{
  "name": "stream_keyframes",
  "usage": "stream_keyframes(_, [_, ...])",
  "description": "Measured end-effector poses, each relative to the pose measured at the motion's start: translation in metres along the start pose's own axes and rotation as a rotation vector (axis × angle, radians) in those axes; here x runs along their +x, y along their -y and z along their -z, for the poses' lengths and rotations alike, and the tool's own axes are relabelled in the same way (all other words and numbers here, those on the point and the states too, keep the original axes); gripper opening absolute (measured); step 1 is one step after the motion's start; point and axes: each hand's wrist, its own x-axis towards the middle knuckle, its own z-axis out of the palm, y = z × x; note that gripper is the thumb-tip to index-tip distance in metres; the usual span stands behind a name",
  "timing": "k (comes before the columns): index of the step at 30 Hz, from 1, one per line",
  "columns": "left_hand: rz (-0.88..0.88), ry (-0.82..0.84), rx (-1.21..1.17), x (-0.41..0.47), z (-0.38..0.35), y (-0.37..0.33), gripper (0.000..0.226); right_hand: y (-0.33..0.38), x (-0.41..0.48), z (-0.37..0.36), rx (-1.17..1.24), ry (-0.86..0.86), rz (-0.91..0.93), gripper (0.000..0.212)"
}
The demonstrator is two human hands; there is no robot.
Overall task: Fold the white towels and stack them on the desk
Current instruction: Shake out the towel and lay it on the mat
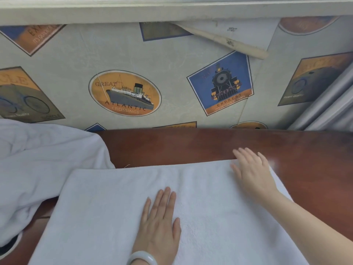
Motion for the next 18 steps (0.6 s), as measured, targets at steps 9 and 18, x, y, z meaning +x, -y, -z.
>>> stream_keyframes(9, [0.005,0.005,-0.002,0.001,0.000,0.000,0.058,0.027,0.005,0.020,0.036,0.068,-0.112,0.065])
stream_keyframes(18, [0.028,0.130,-0.010,-0.002,0.006,-0.003,0.064,0.142,-0.043,0.002,0.066,0.249,0.033,0.076])
